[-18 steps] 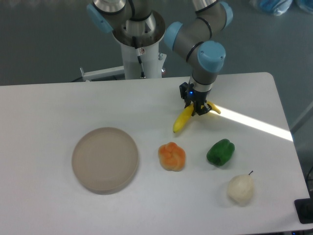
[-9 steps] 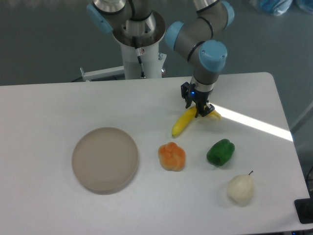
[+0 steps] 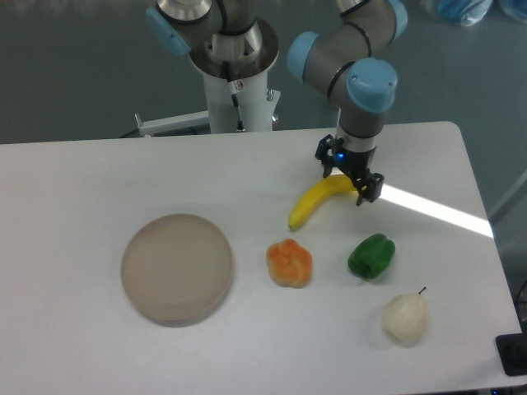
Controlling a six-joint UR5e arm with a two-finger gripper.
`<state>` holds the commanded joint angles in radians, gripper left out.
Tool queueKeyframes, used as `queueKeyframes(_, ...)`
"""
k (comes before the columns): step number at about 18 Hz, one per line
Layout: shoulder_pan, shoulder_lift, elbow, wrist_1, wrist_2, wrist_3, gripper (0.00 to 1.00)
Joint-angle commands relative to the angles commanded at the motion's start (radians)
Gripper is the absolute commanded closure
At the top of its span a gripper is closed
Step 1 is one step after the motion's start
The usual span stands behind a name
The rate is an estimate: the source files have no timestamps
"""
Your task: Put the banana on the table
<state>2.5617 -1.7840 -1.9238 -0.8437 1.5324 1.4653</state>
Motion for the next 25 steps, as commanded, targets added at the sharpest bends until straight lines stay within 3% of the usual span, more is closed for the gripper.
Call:
queueKeyframes(5, 0.018, -0.011, 0.092, 0.003, 0.006, -0.036, 0.00)
queueKeyframes(12, 0.006, -0.074, 0.290, -0.006, 0.094, -0.037, 0.00)
queueKeyframes(17, 0.014, -0.095, 0.358, -0.011, 0.084, -0.023, 0.00)
queueKeyframes(25, -0.005, -0.117, 0.374, -0.009, 0.083, -0.023, 0.00)
